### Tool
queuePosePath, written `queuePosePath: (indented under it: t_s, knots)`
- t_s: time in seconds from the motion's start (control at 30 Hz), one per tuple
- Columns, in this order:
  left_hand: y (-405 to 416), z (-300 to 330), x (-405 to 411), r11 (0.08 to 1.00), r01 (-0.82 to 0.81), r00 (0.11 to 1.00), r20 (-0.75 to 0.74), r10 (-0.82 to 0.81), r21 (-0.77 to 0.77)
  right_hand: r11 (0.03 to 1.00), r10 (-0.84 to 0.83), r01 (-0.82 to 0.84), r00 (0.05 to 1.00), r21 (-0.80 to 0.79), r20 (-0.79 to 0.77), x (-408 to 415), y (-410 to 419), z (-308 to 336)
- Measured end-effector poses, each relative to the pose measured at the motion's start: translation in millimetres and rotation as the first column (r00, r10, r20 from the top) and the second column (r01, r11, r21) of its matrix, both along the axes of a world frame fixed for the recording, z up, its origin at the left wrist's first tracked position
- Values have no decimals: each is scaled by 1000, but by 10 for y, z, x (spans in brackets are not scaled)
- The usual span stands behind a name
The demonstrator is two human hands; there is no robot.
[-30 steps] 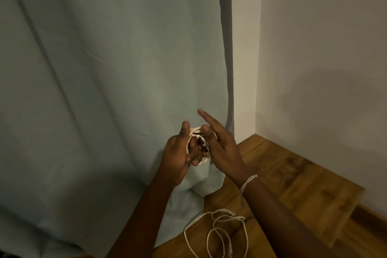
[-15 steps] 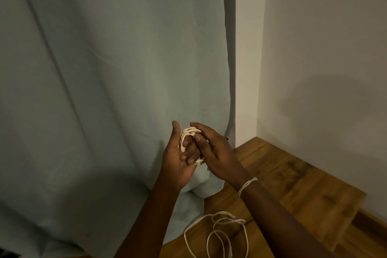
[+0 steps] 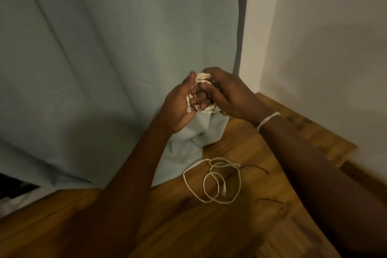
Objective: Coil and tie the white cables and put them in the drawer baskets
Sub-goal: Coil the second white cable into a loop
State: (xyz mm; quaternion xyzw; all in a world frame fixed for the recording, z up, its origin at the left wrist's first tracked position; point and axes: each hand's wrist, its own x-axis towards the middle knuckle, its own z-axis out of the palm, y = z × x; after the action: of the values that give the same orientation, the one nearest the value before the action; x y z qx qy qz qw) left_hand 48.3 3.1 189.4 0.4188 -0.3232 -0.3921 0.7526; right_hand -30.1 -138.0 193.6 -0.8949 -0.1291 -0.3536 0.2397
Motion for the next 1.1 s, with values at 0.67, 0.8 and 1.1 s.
queuePosePath:
  t_s: [0.67, 0.8, 1.1]
  knots:
    - [-450, -392, -239, 955, 68, 995, 47, -85, 288, 955, -238, 213, 966, -209, -105, -275, -547, -680]
    - [-565, -642, -244, 914, -206, 976, 138, 167, 350, 996, -63, 73, 977, 46, -202, -212, -615, -854]
    - [-454, -1047, -5, 704, -440, 898, 293, 330, 557, 828, -186, 533, 557, 176, -809, -383, -1298, -2653]
